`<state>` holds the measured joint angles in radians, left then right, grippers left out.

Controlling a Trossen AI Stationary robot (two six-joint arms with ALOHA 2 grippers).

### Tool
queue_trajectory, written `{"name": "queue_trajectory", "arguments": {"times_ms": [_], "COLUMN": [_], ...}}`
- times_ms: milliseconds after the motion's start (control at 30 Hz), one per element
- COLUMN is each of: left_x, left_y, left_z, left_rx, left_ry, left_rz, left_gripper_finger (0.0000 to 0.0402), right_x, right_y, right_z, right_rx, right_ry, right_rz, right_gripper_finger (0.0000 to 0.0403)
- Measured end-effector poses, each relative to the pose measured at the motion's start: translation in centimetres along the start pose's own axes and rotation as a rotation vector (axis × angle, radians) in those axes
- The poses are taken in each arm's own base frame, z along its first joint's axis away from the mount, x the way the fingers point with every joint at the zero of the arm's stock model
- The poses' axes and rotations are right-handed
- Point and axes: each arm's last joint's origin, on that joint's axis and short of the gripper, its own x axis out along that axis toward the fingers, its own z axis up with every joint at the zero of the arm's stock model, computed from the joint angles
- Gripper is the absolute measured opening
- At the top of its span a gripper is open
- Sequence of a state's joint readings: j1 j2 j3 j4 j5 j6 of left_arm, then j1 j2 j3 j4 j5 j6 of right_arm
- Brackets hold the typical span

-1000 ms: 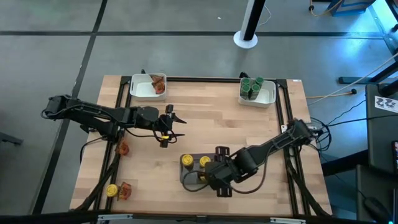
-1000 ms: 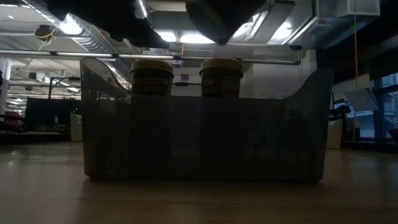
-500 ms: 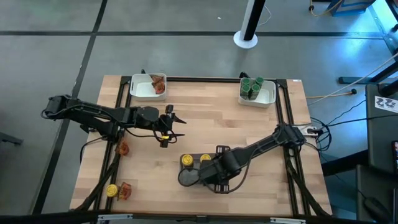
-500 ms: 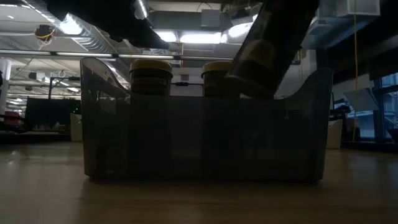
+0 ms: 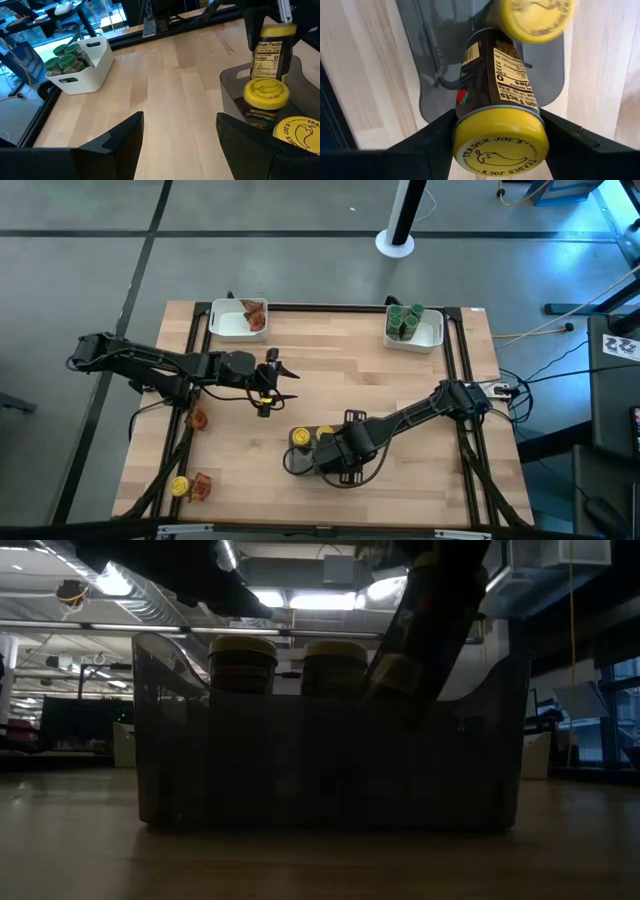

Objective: Sort spices by type
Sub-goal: Put the right yellow seasoning bottle into the black bin

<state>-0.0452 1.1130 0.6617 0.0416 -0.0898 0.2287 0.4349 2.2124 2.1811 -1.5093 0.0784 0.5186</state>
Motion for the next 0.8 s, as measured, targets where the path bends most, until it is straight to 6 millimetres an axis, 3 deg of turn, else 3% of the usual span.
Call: {"name": "queue_trajectory", "arguments": {"times_ms": [667,800], "left_x": [0.0,0.0], "left_y": [0.0,0.0], "left_z": [0.0,0.0], "left_rx": [-0.004,-0.004], "left_ry": [-0.001,-0.001], "left_rz": [0.000,0.000], "left_gripper_finger": [0.0233,0.0233], "right_x": [4.4,4.4], "right_y": [-0.9,-1.0], "right_z": [0.1,0.1], "right_rx": [-0.007,-0.020], "right_ry": [0.071,0.073], "right_rz": [-0.025,-0.019], "right_gripper_finger": [0.0241,0.0264]}}
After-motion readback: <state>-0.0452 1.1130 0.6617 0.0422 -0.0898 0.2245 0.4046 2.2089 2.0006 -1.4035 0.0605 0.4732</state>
